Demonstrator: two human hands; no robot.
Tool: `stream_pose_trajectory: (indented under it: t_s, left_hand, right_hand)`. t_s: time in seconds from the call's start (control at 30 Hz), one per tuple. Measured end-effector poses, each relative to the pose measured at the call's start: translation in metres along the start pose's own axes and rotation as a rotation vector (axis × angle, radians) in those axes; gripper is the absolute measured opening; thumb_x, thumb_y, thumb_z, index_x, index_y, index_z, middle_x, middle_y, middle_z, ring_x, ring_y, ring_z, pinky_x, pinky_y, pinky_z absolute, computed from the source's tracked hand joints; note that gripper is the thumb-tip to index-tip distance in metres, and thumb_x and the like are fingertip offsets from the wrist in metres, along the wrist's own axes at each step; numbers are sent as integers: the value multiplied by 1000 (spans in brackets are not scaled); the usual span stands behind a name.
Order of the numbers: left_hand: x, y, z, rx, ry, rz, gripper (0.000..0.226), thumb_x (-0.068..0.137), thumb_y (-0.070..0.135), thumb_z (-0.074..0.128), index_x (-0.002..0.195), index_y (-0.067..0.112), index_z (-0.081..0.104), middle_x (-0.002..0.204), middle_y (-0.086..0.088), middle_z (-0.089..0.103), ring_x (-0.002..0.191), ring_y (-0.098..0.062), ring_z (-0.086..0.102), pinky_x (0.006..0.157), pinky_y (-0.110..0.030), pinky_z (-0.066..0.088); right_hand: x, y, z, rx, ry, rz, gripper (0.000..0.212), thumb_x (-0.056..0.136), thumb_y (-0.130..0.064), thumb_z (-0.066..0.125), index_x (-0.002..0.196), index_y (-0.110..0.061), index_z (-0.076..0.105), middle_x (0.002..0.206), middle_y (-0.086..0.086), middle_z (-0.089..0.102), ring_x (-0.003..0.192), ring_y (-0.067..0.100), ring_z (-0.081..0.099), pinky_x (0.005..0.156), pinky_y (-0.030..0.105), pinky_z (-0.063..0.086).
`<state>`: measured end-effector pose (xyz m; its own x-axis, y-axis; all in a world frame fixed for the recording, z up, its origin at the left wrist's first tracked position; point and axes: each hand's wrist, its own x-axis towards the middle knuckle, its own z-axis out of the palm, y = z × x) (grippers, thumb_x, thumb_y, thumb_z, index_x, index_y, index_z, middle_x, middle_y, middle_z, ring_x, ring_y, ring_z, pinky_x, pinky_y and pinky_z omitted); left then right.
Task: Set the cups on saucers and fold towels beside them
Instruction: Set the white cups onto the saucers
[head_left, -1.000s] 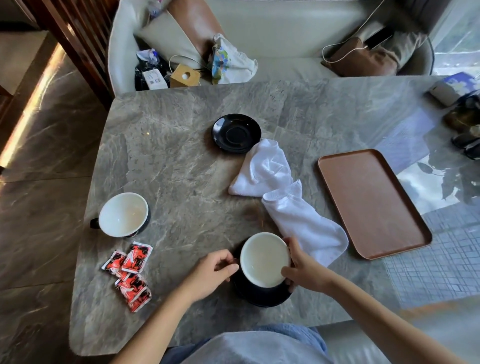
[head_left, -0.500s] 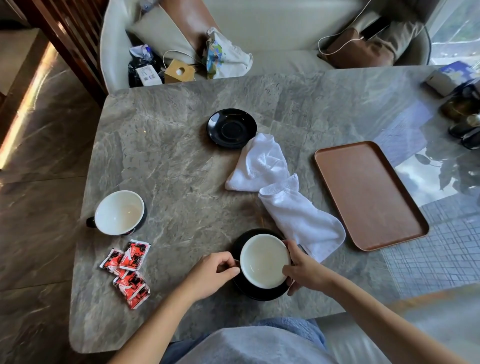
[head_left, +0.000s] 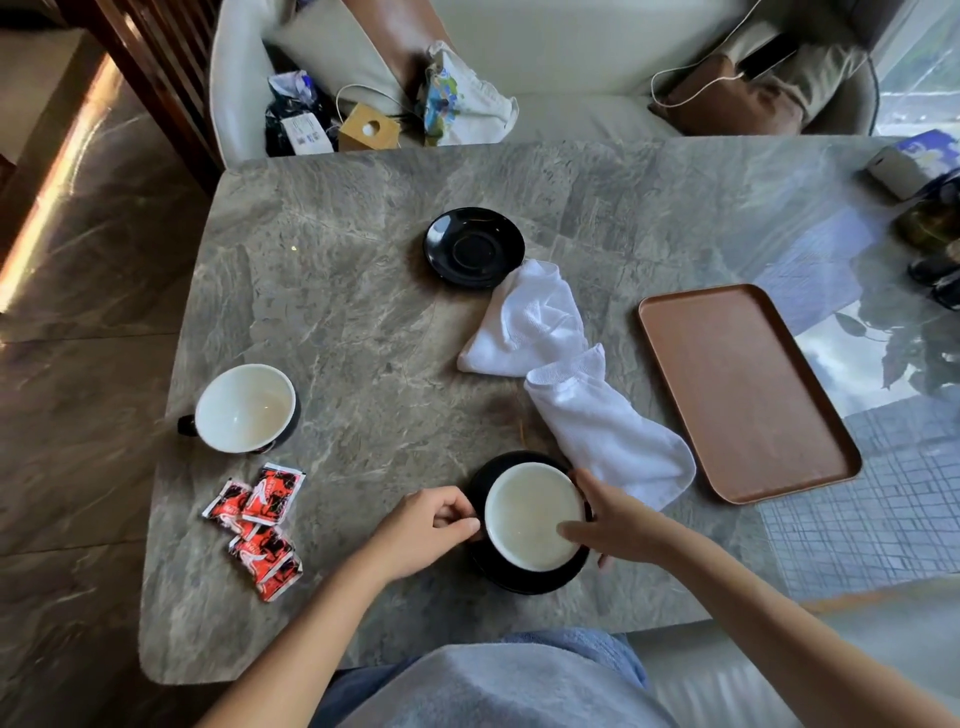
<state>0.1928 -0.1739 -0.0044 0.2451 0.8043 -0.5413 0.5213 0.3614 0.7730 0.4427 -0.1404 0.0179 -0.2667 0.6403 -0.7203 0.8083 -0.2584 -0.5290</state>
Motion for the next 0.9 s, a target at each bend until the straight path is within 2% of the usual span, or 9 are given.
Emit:
stream_pose_trajectory:
  t_s: [0.1,0.2,0.27,0.33,0.4,0.5,0.57,0.8,0.9]
  left_hand:
    - [0,-5,-12,-89,158,4,12,86,14,61,75,21,62,81,-6,72,71,-18,68,76,-34,53]
    - [-1,-17,-32,-224,348,-9,22,90,5,52,74,18,59,77,-2,71,58,-11,65,64,-18,51]
    - [-3,-30,-46,-278,446,-30,21,91,2,50,78,14,59,78,-4,69,59,-14,63,60,-12,48]
    - [-7,-42,-60,-332,532,-44,16,92,-1,48,82,7,58,79,-9,67,60,-17,61,58,-10,47]
    - [-14,-52,-71,-407,642,-47,13,92,-3,47,85,1,57,77,-13,65,58,-15,60,53,-7,44]
    - [-28,-67,-90,-537,812,-48,15,92,-4,45,84,2,56,72,-14,63,51,-6,60,54,-11,47]
    - [-45,-91,-116,-621,908,-97,18,94,1,44,81,5,56,70,-14,65,50,-8,63,58,-18,50]
    - [-42,-106,-146,-697,977,-155,5,94,6,49,96,6,52,90,-18,64,48,-4,64,60,-26,48]
    - [-37,-107,-157,-707,991,-198,10,95,13,48,104,9,48,103,-17,61,48,-2,65,53,-10,48]
  right_hand:
    - [7,-17,-11,-235,248,-144,34,81,-45,63,105,-22,53,91,-6,62,76,12,58,69,32,51]
    - [25,-48,-18,-208,374,-312,10,83,-42,56,82,-32,55,72,-11,59,65,6,54,64,34,48]
    - [40,-73,-16,-224,340,-390,11,84,-38,53,74,-36,49,66,-15,52,62,6,49,63,32,44]
    - [58,-96,-7,-242,277,-398,4,86,-36,58,88,-32,58,75,-16,58,70,7,53,68,26,43]
    - [76,-119,6,-231,237,-434,15,87,-32,61,99,-24,64,82,-13,62,71,7,56,71,24,45]
    - [100,-156,31,-125,125,-463,15,90,-26,60,101,-16,65,87,-5,66,63,11,61,67,28,51]
    - [122,-198,60,-131,48,-448,18,91,-28,58,103,-16,63,91,-1,68,62,15,66,64,33,56]
    - [153,-235,90,22,13,-318,41,93,-34,53,126,-9,47,104,6,61,61,22,68,58,39,59]
    - [157,-244,96,88,-8,-267,42,93,-33,54,128,-11,45,106,6,60,58,19,67,60,39,60]
